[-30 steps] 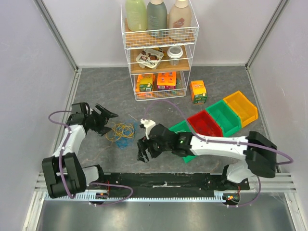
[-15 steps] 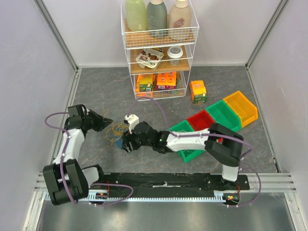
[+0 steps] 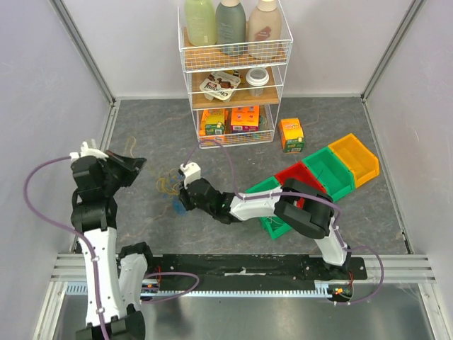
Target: Untangle the cables
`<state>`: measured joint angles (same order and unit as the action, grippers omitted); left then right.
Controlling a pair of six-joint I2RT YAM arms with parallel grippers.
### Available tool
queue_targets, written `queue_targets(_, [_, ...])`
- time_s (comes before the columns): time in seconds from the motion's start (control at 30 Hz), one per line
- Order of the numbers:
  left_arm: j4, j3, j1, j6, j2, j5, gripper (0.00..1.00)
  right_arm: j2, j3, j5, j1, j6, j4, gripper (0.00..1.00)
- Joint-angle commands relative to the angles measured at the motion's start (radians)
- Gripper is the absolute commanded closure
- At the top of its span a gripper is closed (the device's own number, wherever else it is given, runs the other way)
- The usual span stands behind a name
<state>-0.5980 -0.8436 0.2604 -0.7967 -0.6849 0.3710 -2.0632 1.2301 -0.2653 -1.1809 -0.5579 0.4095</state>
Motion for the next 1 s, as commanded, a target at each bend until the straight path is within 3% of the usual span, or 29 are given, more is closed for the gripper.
queue_targets(0.0, [-0.074, -0.184, 0.002, 0.024, 0.045, -0.116, 0.98, -0.044, 0.045, -0.031, 0.075, -0.019, 0.071, 0.90])
queue_targets(0.1, [-0.088, -0.308, 0.003, -0.025, 0.053, -0.164, 0.98, -0.054, -0.026, -0.015, 0.099, -0.026, 0.100, 1.00])
queue_targets(0.3, [-0.051, -0.537, 0.004, -0.098, 0.033, -0.106, 0.98, -0.061, -0.018, 0.057, 0.113, -0.014, 0.058, 1.00])
queue_targets(0.57, [-0.098, -0.926, 0.004, -0.061, -0.096, -0.006, 0.98, -0.123, 0.045, 0.060, 0.116, 0.004, 0.009, 1.00])
queue_targets(0.7, [-0.079, -1.020, 0.003, -0.122, -0.120, -0.017, 0.98, -0.138, 0.055, 0.063, 0.115, -0.007, 0.002, 1.00])
queue_targets(0.83, [0.064, -1.055, 0.003, -0.251, -0.152, 0.042, 0.98, -0.152, 0.060, 0.055, 0.115, -0.008, -0.009, 1.00])
queue_targets(0.97, [0.106, -1.214, 0.003, -0.305, -0.229, 0.045, 0.98, -0.166, 0.071, 0.057, 0.113, -0.010, -0.015, 1.00])
